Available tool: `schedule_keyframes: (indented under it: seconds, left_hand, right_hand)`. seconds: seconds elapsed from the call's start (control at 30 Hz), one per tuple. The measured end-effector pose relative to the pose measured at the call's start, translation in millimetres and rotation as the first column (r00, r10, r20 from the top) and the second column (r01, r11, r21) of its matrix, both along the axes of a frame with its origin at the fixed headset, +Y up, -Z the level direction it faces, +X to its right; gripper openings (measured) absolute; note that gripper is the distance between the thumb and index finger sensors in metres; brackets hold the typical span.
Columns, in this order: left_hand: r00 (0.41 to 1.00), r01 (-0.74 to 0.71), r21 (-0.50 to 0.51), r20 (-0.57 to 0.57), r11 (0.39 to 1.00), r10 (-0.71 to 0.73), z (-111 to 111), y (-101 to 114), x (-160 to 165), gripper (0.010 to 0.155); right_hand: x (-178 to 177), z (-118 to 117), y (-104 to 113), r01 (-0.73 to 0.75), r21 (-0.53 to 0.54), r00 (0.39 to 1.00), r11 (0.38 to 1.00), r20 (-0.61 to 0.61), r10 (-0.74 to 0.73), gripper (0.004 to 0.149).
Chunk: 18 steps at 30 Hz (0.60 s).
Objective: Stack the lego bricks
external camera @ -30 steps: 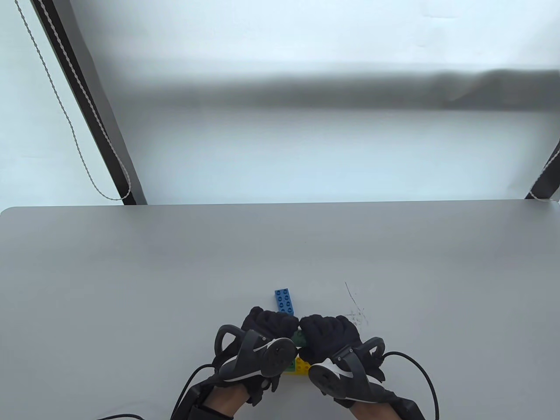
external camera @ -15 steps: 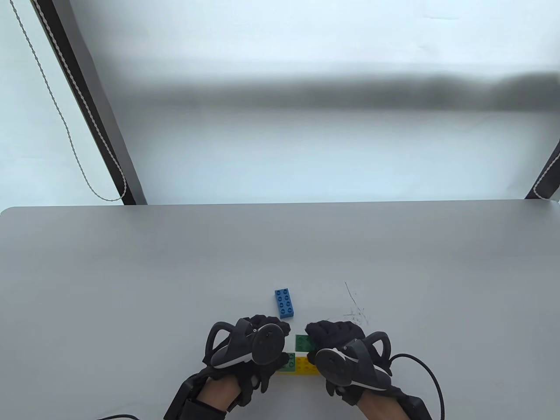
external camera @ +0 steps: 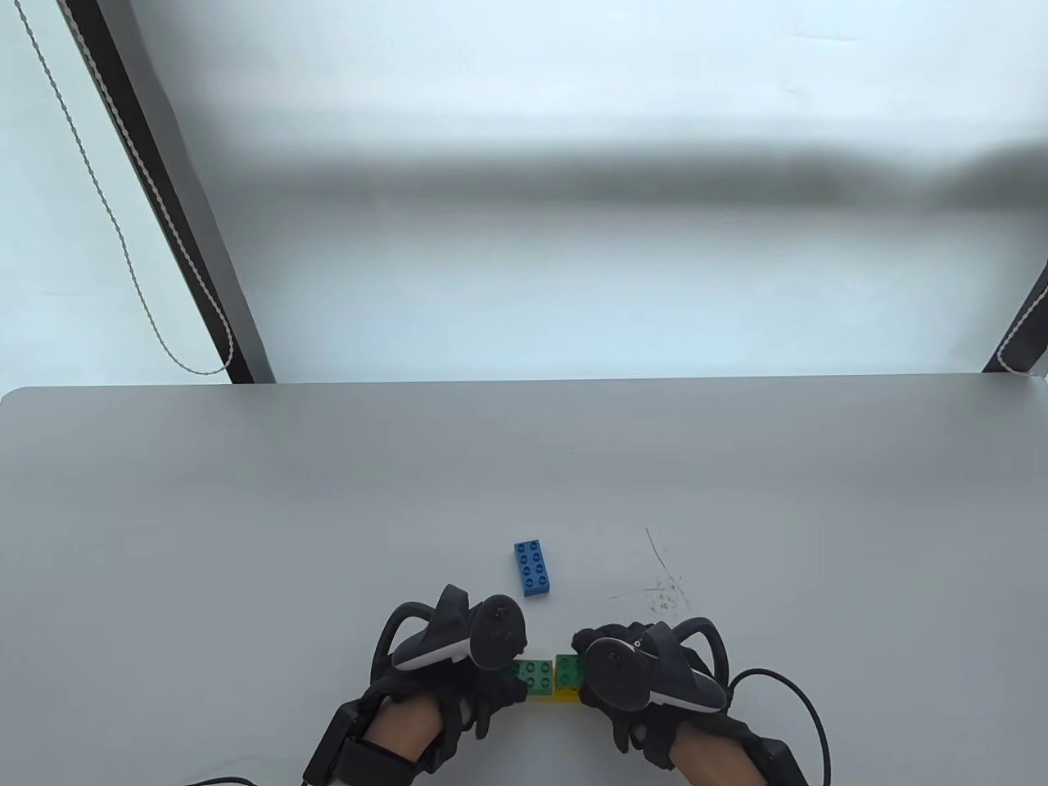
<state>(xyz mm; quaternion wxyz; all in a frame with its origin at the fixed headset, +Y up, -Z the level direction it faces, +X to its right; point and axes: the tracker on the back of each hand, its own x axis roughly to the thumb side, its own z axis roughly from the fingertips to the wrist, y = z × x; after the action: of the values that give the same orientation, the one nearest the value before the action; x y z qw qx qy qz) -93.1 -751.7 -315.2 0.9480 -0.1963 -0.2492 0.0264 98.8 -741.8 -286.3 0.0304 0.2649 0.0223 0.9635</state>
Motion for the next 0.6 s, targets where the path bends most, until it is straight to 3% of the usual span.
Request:
schedule_keyframes:
  seconds: [0.6]
  left_hand:
    - [1.000,-0.023,-0.026,-0.013,0.999,0.023,-1,-2,2,0.064]
  right_hand:
    - [-4,-4,-14,-0.002,-0.062,0.999,0.998,0.042,0.004,0.064]
